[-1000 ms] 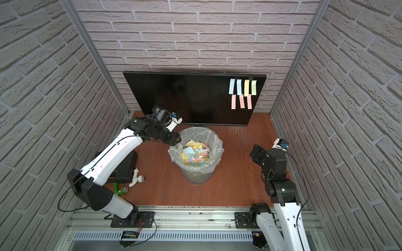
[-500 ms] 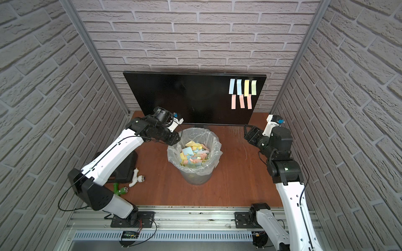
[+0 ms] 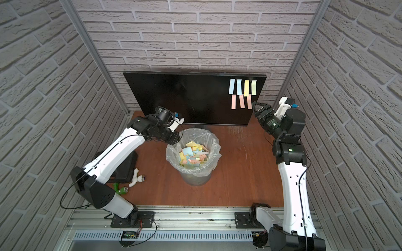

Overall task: Remove the sticky note from the monitor
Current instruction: Adjust the trash bin at the center of the board.

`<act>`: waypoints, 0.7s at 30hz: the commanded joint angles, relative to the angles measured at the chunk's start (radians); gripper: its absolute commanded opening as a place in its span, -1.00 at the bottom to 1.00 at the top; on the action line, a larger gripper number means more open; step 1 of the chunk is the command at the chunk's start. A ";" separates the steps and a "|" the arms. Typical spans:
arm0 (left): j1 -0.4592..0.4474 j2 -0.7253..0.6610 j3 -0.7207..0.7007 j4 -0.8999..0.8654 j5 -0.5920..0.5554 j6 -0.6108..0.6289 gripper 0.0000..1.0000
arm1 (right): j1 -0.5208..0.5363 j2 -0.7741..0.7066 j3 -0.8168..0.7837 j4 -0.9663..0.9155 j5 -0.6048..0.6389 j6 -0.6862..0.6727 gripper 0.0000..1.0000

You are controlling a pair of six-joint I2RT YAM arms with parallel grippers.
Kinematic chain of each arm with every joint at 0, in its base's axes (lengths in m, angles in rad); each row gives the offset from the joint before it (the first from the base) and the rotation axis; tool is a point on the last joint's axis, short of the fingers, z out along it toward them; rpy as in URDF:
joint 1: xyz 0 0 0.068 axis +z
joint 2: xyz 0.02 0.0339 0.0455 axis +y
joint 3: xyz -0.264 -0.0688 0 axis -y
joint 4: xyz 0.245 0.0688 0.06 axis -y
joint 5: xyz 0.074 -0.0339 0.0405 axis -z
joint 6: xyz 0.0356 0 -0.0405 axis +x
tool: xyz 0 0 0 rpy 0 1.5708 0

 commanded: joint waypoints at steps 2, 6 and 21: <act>0.000 0.012 0.023 -0.016 -0.001 -0.005 -0.62 | -0.024 0.040 0.058 0.148 -0.073 0.096 0.27; -0.001 0.014 0.025 -0.016 0.008 -0.002 -0.63 | -0.026 0.094 0.112 0.166 -0.091 0.097 0.25; -0.001 0.026 0.036 -0.014 0.021 0.005 -0.66 | -0.024 0.208 0.182 0.221 -0.116 0.101 0.02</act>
